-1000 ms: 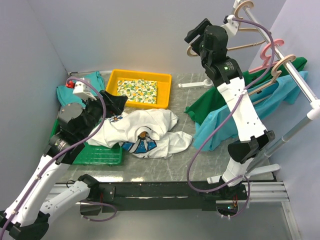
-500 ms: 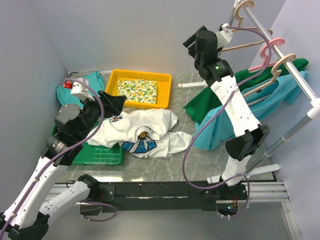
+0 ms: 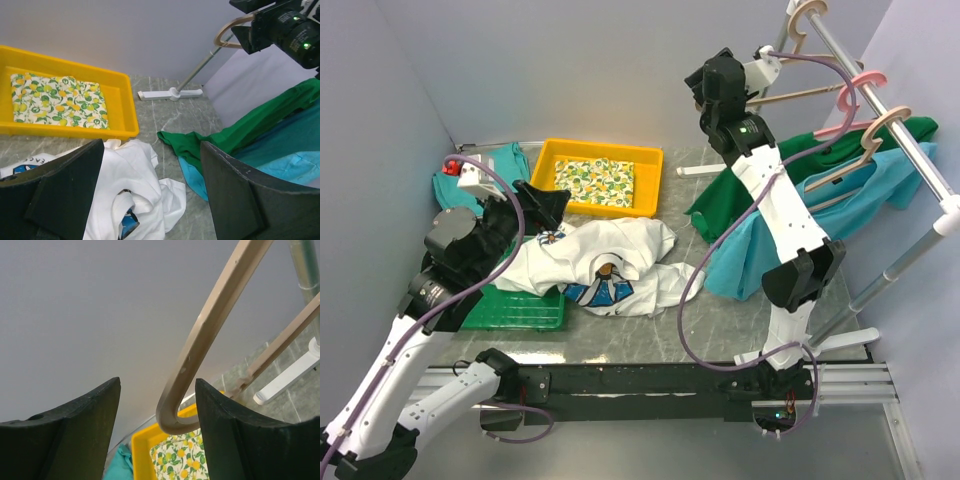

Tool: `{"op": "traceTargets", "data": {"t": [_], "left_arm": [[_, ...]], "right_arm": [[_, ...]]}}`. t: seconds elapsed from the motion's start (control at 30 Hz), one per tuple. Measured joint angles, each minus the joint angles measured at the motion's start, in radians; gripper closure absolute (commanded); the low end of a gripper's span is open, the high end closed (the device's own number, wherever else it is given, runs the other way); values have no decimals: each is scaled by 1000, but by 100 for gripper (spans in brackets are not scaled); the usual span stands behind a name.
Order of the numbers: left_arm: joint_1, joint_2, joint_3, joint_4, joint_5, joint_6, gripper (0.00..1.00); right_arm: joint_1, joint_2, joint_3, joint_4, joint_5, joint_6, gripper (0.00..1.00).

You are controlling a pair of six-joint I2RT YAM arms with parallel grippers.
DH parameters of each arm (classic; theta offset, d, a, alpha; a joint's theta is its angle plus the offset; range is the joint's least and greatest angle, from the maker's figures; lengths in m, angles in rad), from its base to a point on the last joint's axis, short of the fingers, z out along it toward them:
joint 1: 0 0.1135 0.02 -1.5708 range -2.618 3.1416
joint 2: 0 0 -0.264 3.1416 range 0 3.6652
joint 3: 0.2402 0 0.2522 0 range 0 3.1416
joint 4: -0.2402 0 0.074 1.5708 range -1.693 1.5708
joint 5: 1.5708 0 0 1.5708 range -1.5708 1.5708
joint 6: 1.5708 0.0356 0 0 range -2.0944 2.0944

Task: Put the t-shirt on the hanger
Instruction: Pick up the hanger from the clothesline.

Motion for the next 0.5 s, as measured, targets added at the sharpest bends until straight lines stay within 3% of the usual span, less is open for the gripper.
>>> {"op": "traceTargets", "data": {"t": [0.07,0.23,0.43,0.5], "left_arm": [[0,0,10,-1,-4,10,17],[0,-6,13,-11,-17,18,17],[0,-6,13,-16,-19,20,17],[0,-6,13,-16,-21,23,17]], "right_arm": [[2,21,15,6,13,0,33],[7,56,29,16,35,-3,47],[18,66,29,45,66,-27,53],[22,66,29,61,79,-38,60]]}}
